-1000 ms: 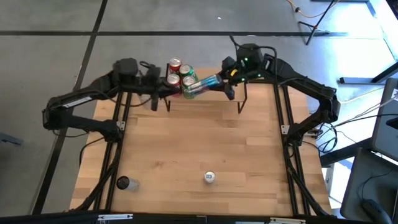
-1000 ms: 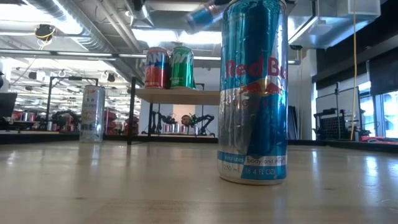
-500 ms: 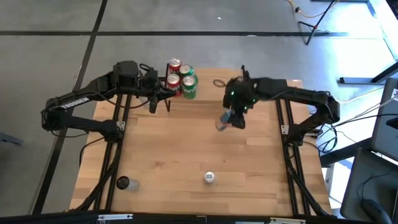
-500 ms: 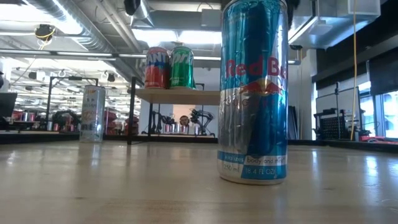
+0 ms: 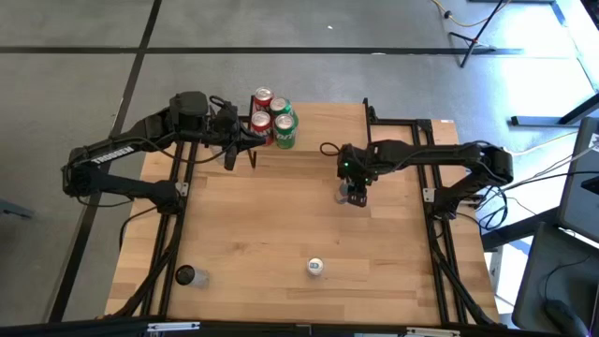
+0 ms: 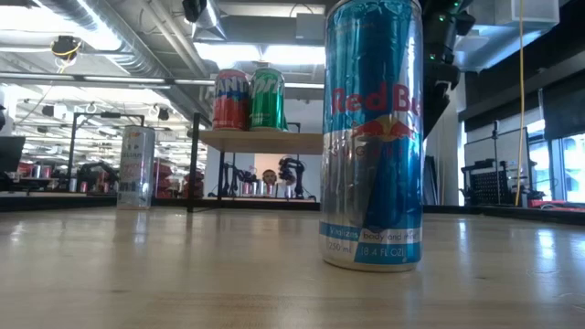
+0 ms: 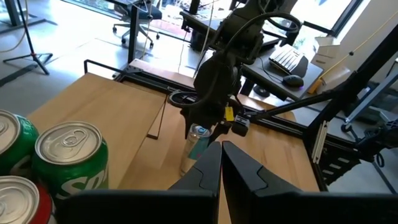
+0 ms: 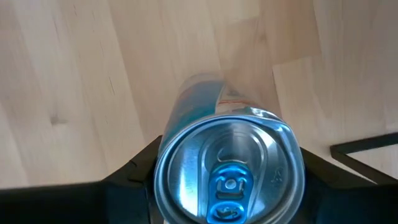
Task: Place canned beverage on shelf
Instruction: Put the top blue soda can on the shelf
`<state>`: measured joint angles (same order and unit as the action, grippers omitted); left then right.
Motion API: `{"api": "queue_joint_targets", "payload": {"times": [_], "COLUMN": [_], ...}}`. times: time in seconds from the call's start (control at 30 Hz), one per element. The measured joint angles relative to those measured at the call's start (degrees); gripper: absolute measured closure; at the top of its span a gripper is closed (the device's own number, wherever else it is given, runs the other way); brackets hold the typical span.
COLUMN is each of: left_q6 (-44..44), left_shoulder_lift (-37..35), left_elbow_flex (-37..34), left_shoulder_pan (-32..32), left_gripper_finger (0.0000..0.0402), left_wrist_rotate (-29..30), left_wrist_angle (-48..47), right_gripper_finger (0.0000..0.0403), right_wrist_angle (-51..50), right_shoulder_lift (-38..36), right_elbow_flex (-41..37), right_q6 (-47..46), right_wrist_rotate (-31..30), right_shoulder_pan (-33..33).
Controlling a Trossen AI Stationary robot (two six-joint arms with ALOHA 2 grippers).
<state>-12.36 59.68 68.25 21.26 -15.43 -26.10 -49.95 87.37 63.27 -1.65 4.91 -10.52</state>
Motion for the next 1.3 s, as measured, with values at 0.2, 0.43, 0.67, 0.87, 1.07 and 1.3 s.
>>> {"api": "queue_joint_targets", "payload": {"times": [0.2,0.43,0.67,0.87,1.07,1.3], "left_q6": [-1.1,-1.1,-1.0,-1.0,-1.0,-1.0], "left_shoulder_lift": [0.0,0.0,0.0,-0.1,-0.1,-0.1], "left_elbow_flex": [0.0,0.0,0.0,0.0,0.0,0.0], "left_shoulder_pan": [0.0,-0.4,-0.4,-0.4,-0.4,-0.4], "left_gripper_finger": [0.0395,0.0395,0.0395,0.0395,0.0395,0.0395], "left_wrist_rotate": [-0.2,-0.3,-0.5,-0.5,-0.5,-0.6], "left_wrist_angle": [0.1,0.1,0.0,0.0,0.0,-0.1], "right_gripper_finger": [0.0166,0.0094,0.0065,0.0074,0.0076,0.0077], "right_wrist_angle": [1.6,1.5,0.0,6.0,19.6,30.9], "right_shoulder_lift": [0.1,0.3,-4.2,-17.7,-30.6,-32.4], "right_elbow_flex": [-0.3,-0.5,-0.3,-10.4,-25.1,-32.5], "right_q6": [-1.1,-1.2,-0.1,-2.8,-14.8,-25.0], "right_wrist_rotate": [0.2,0.7,1.8,2.1,2.6,2.6], "right_shoulder_pan": [0.0,0.1,0.0,0.0,0.0,0.1]}}
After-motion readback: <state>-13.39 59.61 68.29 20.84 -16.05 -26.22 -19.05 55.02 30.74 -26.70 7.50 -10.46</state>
